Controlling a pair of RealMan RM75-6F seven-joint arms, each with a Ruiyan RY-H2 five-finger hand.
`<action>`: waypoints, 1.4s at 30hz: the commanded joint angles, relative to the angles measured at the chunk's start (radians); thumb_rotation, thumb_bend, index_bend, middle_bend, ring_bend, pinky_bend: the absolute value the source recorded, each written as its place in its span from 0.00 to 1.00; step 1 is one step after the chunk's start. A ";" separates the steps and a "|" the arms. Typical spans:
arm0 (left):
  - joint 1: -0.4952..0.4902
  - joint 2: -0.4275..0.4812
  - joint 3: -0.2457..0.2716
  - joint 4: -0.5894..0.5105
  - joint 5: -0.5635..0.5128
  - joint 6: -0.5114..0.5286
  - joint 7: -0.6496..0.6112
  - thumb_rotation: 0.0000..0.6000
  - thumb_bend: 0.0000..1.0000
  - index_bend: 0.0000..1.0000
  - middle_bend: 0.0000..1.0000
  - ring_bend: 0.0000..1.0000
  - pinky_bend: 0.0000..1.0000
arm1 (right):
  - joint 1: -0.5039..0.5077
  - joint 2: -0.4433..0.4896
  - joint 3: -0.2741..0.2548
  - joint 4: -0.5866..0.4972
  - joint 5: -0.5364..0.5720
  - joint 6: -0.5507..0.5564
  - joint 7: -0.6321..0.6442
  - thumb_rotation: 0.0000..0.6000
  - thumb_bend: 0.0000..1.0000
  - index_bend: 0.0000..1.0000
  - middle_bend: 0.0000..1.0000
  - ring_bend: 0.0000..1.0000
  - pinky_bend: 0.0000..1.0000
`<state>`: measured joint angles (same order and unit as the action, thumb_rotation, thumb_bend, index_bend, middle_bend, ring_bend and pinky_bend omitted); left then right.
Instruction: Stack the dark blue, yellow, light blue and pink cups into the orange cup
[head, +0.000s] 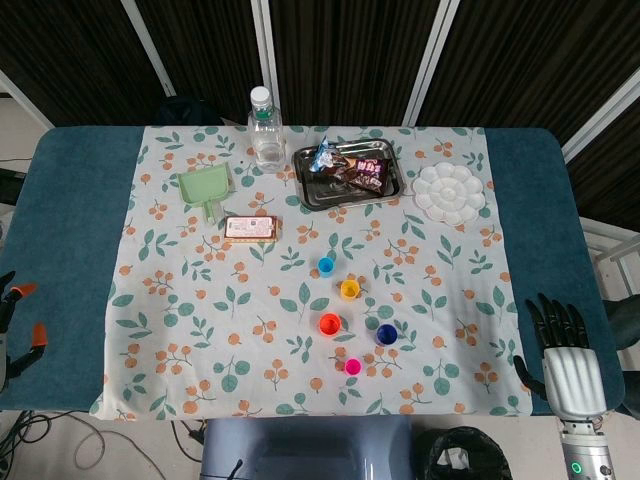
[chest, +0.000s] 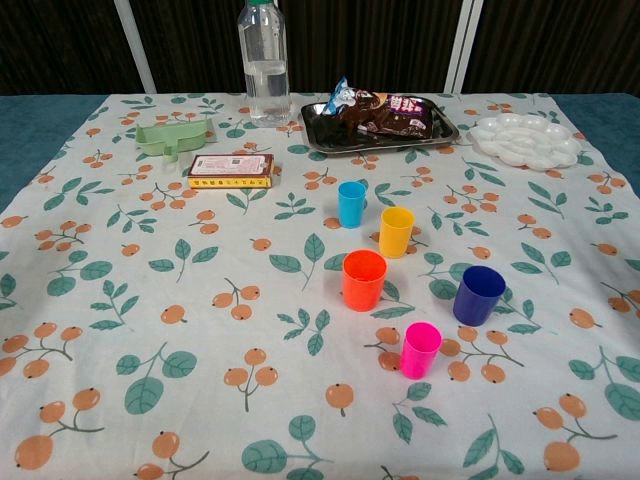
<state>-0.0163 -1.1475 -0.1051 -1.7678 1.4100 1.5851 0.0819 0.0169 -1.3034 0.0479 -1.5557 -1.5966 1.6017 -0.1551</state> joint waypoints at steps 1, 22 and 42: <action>0.001 0.001 0.001 -0.001 0.001 0.001 0.002 1.00 0.47 0.24 0.06 0.00 0.03 | -0.001 0.001 0.000 0.000 -0.001 0.001 0.002 1.00 0.41 0.00 0.00 0.00 0.00; 0.004 0.001 0.010 0.001 0.010 0.001 0.010 1.00 0.47 0.24 0.06 0.00 0.03 | 0.006 0.039 -0.015 -0.051 0.024 -0.051 0.037 1.00 0.41 0.00 0.00 0.00 0.00; 0.005 -0.001 0.003 -0.004 0.005 0.007 0.012 1.00 0.47 0.24 0.06 0.00 0.03 | 0.205 0.248 -0.031 -0.284 0.013 -0.398 -0.001 1.00 0.36 0.00 0.00 0.00 0.00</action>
<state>-0.0112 -1.1485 -0.1020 -1.7717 1.4160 1.5924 0.0934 0.1738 -1.0940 0.0032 -1.7804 -1.6066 1.2673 -0.1086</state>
